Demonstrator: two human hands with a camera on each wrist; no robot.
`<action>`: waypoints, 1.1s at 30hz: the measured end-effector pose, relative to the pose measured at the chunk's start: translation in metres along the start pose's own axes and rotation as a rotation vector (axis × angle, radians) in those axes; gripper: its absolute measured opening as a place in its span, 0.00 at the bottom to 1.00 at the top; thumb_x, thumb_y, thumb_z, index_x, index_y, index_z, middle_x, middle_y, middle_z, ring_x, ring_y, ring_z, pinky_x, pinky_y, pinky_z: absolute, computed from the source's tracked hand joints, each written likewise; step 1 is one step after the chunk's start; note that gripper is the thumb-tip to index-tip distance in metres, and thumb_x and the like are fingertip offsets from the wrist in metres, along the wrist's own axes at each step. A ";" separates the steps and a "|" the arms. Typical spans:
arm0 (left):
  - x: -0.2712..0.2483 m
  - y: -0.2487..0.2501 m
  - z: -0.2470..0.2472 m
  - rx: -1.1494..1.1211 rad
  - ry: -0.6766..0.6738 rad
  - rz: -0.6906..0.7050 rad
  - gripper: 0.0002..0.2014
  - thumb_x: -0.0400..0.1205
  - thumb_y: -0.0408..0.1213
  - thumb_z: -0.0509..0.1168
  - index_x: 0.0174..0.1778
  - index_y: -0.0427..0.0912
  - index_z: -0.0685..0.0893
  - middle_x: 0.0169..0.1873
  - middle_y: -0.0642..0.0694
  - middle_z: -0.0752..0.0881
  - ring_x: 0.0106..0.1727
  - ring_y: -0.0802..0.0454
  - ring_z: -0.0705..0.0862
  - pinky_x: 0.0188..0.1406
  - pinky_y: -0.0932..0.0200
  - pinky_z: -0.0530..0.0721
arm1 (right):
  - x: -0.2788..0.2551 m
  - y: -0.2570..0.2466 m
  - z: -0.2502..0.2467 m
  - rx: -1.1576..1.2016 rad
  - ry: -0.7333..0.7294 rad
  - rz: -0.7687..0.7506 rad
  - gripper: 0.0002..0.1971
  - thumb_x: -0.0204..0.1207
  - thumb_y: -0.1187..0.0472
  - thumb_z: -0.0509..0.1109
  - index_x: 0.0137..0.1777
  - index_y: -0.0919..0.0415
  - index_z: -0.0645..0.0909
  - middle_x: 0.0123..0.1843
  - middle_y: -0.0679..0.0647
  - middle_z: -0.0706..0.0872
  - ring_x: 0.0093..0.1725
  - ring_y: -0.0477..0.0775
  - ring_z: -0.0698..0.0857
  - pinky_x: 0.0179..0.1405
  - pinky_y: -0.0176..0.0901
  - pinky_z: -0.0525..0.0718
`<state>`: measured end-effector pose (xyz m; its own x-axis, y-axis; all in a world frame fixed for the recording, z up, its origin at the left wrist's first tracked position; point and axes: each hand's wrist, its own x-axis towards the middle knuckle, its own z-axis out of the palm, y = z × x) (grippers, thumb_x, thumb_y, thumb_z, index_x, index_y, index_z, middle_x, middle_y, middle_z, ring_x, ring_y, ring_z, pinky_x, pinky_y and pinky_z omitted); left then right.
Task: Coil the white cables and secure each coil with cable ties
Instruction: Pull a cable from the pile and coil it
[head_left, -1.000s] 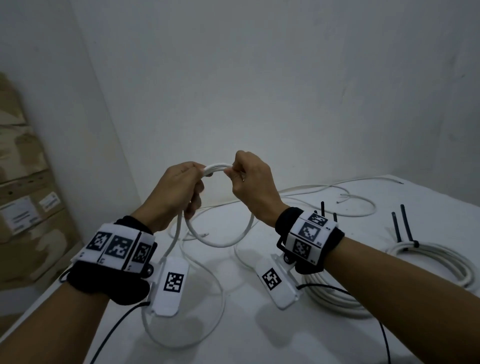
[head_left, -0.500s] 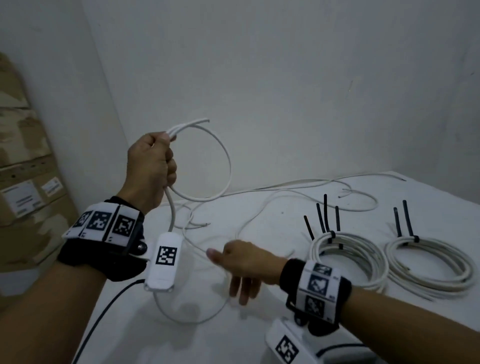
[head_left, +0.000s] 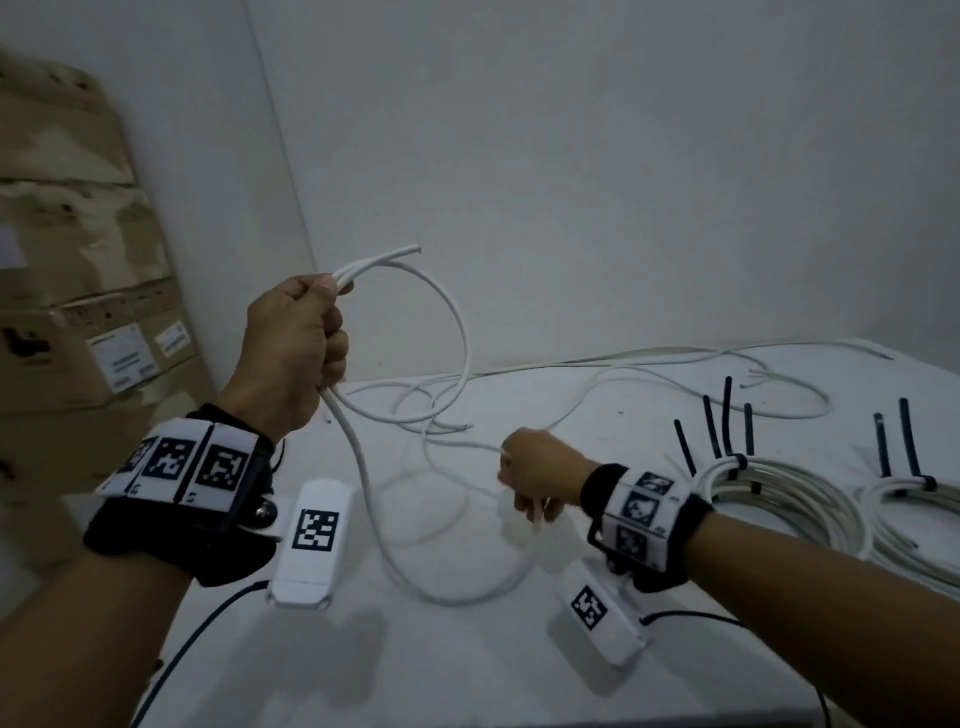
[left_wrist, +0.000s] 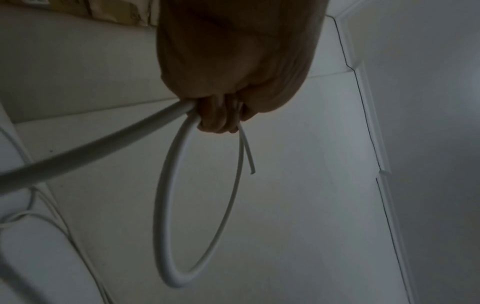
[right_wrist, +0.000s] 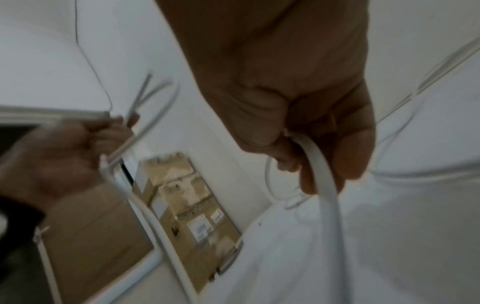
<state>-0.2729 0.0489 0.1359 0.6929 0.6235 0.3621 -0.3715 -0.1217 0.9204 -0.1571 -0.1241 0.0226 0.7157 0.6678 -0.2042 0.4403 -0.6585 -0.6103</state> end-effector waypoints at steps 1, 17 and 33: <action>0.001 -0.002 -0.007 0.014 -0.013 -0.025 0.11 0.89 0.37 0.55 0.44 0.42 0.79 0.16 0.56 0.66 0.14 0.61 0.60 0.13 0.72 0.57 | 0.000 0.000 -0.011 0.113 0.069 -0.054 0.10 0.80 0.68 0.58 0.44 0.73 0.77 0.33 0.65 0.86 0.21 0.57 0.81 0.17 0.42 0.81; -0.011 -0.015 0.050 0.203 -0.477 0.090 0.11 0.88 0.36 0.56 0.47 0.37 0.82 0.21 0.51 0.65 0.20 0.58 0.59 0.18 0.68 0.57 | -0.054 -0.043 -0.153 0.254 0.301 -0.628 0.15 0.85 0.55 0.59 0.57 0.62 0.84 0.30 0.46 0.66 0.29 0.47 0.62 0.21 0.36 0.58; -0.011 -0.011 0.122 0.586 -0.339 0.537 0.11 0.88 0.42 0.55 0.52 0.46 0.82 0.23 0.54 0.72 0.23 0.55 0.68 0.24 0.58 0.70 | -0.068 -0.029 -0.177 0.190 0.162 -0.544 0.21 0.85 0.47 0.55 0.36 0.60 0.73 0.28 0.51 0.68 0.24 0.47 0.67 0.21 0.38 0.69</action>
<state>-0.2012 -0.0507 0.1397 0.6963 0.1151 0.7085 -0.3876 -0.7705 0.5061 -0.1225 -0.2123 0.1896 0.4947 0.8207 0.2860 0.6726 -0.1531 -0.7240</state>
